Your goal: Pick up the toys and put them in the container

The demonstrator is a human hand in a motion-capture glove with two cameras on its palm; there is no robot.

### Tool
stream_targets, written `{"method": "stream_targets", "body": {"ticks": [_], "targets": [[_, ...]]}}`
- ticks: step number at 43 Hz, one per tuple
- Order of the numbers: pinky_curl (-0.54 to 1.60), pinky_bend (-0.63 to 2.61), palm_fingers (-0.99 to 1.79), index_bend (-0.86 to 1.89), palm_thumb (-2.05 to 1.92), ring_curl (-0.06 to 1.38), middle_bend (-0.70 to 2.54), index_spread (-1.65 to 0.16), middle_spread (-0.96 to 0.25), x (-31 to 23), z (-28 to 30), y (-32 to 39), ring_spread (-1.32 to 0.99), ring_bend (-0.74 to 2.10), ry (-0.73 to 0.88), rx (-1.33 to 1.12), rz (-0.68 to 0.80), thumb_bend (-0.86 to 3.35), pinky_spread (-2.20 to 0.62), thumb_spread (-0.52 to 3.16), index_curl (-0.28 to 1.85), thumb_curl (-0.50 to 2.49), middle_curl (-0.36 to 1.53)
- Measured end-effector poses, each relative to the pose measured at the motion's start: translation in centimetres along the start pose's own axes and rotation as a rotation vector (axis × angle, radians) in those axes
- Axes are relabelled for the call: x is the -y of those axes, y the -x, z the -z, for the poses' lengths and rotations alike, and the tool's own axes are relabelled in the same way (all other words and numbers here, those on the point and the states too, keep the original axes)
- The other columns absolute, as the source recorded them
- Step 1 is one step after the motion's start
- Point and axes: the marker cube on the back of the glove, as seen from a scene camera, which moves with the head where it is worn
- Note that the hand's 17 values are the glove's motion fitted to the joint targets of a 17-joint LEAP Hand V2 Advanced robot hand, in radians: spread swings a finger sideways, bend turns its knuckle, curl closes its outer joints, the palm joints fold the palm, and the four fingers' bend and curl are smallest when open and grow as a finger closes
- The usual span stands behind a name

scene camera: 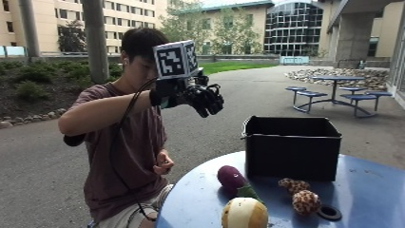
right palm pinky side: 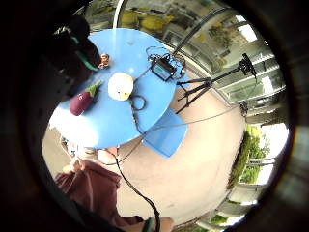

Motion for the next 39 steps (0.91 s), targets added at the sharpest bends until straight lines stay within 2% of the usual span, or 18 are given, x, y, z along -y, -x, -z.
{"method": "stream_targets", "body": {"ticks": [6, 12, 16, 18, 23, 30, 39], "targets": [[0.19, 0.57, 0.60, 0.14, 0.28, 0.15, 0.23, -0.15, -0.12, 2.8, -0.2, -0.2, -0.15, 0.53, 0.049, -0.028, -0.025, 0.26, -0.10, 0.77, 0.07, 0.08, 0.08], [0.27, 0.72, 0.30, 0.10, 0.21, 0.18, 0.16, -0.20, -0.16, 5.5, -0.5, -0.5, -0.17, 0.52, 0.096, -0.084, -0.057, 0.24, -0.09, 1.08, 0.09, 0.12, 0.10], [0.31, 0.83, 0.12, 0.10, 0.16, 0.18, 0.15, -0.22, -0.15, 7.0, -0.8, -1.2, -0.15, 0.48, 0.121, -0.111, -0.075, 0.22, -0.05, 1.20, 0.10, 0.14, 0.12], [0.32, 0.88, 0.05, 0.10, 0.14, 0.17, 0.15, -0.22, -0.10, 7.9, -1.2, -1.6, -0.13, 0.46, 0.132, -0.107, -0.077, 0.21, -0.04, 1.25, 0.10, 0.16, 0.12], [0.33, 0.93, 0.01, 0.12, 0.10, 0.17, 0.18, -0.23, -0.07, 10.1, -2.8, -3.1, -0.11, 0.48, 0.180, -0.099, -0.129, 0.18, -0.03, 1.32, 0.12, 0.18, 0.15], [0.37, 1.07, -0.20, 0.02, 0.05, 0.18, 0.13, -0.23, -0.06, 12.4, -8.5, -5.2, -0.07, 0.51, 0.326, -0.088, -0.169, 0.12, -0.01, 1.34, 0.10, 0.20, 0.17], [0.38, 1.13, -0.29, 0.05, 0.03, 0.20, 0.13, -0.24, 0.00, 12.3, -20.0, -7.0, -0.02, 0.49, 0.541, -0.135, -0.117, 0.07, 0.01, 1.31, 0.09, 0.24, 0.18]]}}
